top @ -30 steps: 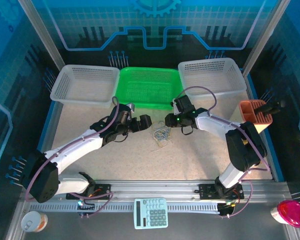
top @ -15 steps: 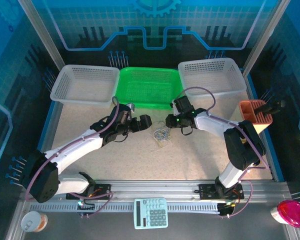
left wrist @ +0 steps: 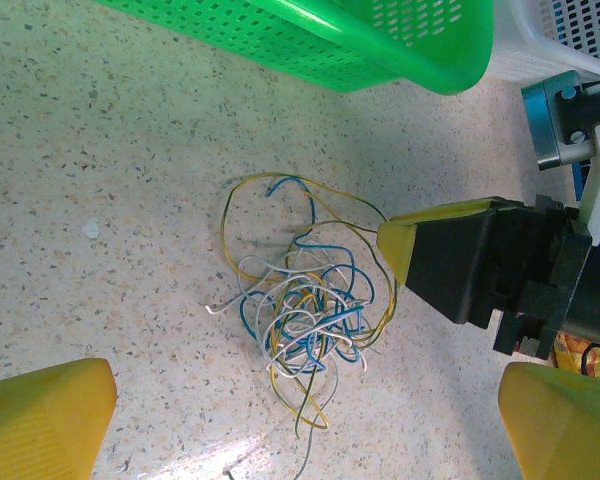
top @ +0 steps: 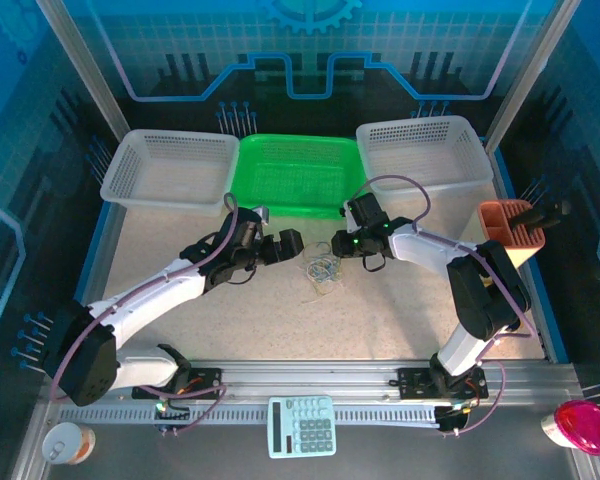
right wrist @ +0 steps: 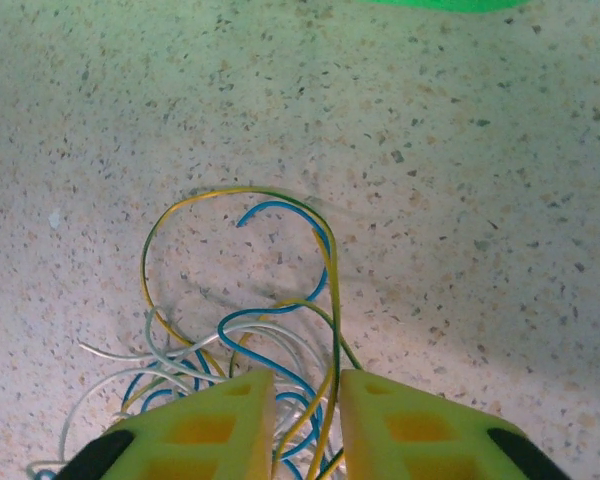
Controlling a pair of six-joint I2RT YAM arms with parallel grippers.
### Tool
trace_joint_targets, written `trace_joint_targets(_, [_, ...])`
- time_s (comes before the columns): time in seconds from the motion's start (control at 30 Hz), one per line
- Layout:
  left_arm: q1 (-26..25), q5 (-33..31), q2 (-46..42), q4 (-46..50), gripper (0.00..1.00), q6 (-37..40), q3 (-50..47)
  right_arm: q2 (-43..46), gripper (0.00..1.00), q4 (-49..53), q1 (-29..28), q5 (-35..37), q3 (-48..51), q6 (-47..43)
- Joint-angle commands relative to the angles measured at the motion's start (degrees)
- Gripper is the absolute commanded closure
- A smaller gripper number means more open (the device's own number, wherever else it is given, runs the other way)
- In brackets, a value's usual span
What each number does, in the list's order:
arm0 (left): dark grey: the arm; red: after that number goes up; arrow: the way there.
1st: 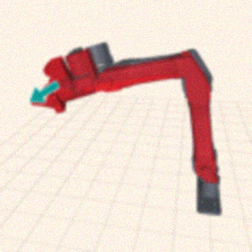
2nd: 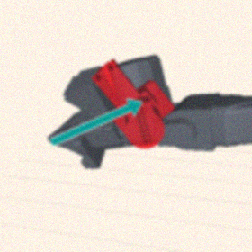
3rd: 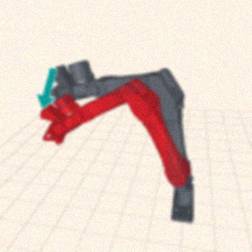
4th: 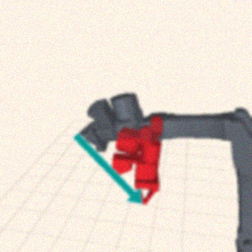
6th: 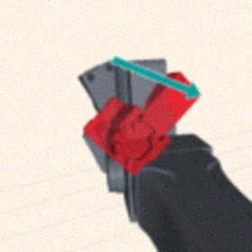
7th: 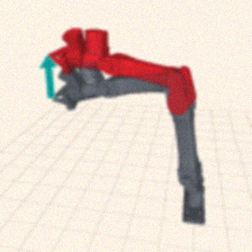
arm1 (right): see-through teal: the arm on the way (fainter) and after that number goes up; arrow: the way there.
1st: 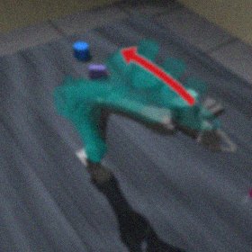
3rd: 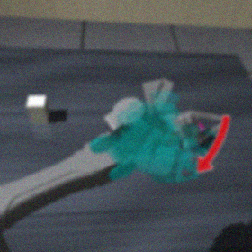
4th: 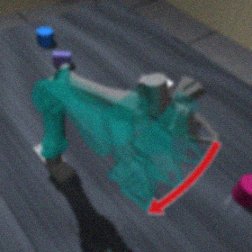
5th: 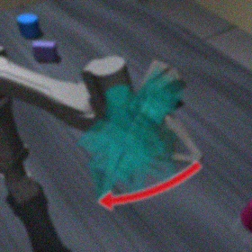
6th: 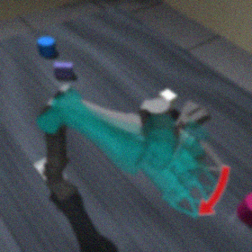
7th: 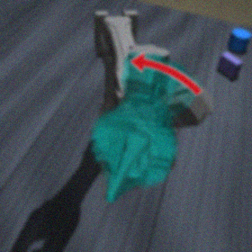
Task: Untangle the cables
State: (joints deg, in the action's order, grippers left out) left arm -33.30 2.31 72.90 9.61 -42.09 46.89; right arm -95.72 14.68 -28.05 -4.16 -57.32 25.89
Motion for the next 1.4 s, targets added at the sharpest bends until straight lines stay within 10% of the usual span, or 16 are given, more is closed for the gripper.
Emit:
trace_joint_targets(0.0, [-0.55, -0.82, -1.88, 0.07, 0.01, -0.05, 1.7, -0.09, 0.91, 0.0, 0.58, -1.12, 0.29, -0.25])
trace_joint_targets(0.57, [-0.46, 0.39, -3.4, -1.09, 0.01, -1.85, 5.7, 20.72, 1.0, -9.26, 0.56, -6.63, 5.93, -2.95])
trace_joint_targets(1.37, [-0.35, 3.88, 1.62, -22.41, 0.11, -29.41, 2.81, 27.48, 1.0, -22.76, 0.68, -15.46, 12.35, -3.1])
